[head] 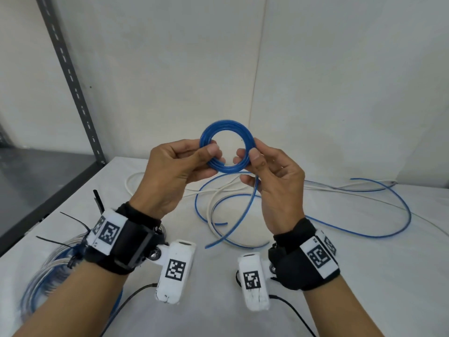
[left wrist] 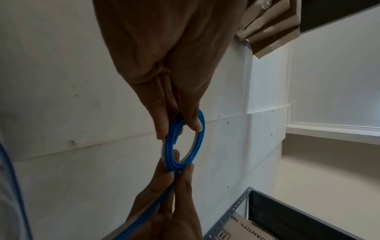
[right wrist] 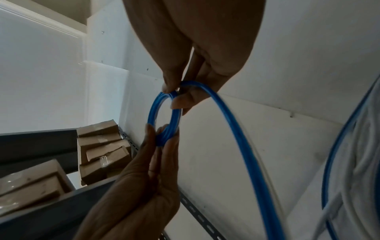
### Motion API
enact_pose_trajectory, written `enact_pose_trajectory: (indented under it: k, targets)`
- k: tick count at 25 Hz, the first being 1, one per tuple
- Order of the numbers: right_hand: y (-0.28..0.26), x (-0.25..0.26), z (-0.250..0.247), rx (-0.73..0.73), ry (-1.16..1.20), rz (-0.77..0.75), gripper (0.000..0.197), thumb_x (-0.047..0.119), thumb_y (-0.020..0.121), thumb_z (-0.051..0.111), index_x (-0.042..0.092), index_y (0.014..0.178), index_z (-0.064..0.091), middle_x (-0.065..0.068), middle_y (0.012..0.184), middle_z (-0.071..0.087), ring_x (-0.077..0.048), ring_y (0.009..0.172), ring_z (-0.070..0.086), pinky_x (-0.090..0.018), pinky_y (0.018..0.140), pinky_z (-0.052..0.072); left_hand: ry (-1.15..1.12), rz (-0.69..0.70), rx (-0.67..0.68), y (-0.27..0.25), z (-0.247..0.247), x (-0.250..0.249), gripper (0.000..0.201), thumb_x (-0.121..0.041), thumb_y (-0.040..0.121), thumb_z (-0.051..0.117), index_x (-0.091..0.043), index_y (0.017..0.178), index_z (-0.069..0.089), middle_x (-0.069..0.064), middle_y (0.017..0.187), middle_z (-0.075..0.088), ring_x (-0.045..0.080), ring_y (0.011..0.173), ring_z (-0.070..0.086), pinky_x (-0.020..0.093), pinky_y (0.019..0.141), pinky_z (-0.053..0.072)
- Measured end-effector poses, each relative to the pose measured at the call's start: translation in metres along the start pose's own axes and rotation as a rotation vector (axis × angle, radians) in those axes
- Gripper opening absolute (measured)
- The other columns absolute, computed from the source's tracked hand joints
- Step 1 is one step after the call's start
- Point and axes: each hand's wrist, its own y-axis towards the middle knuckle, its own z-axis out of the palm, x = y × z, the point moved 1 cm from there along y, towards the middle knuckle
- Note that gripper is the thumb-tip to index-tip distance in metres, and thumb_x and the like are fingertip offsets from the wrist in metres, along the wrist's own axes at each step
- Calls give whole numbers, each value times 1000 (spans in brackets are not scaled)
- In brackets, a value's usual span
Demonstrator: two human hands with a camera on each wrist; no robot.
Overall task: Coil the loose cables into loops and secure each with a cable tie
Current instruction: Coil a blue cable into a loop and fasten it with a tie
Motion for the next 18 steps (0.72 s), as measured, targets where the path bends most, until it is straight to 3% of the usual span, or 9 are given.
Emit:
enact_pose_trajectory:
  k: [4,8,10,12,15,18]
  targets:
    - [4,3,-6,-22,-96,-57,25,6,95,65,10,119,71,-9,95,78,-19,82,74,-24,58,56,7,-41,31,-6,11,11,28,-19,79,74,-7,105,73,13,92,78,24,88,76,29,73,61]
    - [10,14,-21,218,-422,-135,19,7,96,67,14,111,75,-5,89,77,-18,74,72,-23,55,53,340,108,134,-6,3,4,24,-18,84,78,-10,106,77,11,89,79,25,83,77,33,79,62]
    - [12,19,-24,308,-534,-135,17,9,95,69,16,108,77,-4,89,77,-19,75,72,-20,56,52,484,100,189,-6,-2,-1,22,-21,81,81,-9,100,79,10,84,79,27,82,77,40,84,62]
    - [12,23,-25,341,-574,-138,18,11,94,70,18,108,78,-2,91,77,-19,80,73,-22,57,54,489,77,192,-5,-5,-2,24,-21,79,83,-7,97,79,14,82,78,32,81,77,48,83,63]
    - [14,26,-29,252,-517,-181,17,13,93,71,21,107,78,2,96,79,-18,85,74,-25,57,57,425,120,131,-4,-8,-8,22,-19,79,82,-4,95,78,18,81,77,33,78,75,46,78,64]
    - [14,24,-28,135,-351,-139,13,9,89,74,11,101,77,-8,91,79,-24,83,76,-25,55,56,269,127,47,-1,-13,-14,24,-19,76,80,-2,92,76,20,80,76,28,74,75,37,70,63]
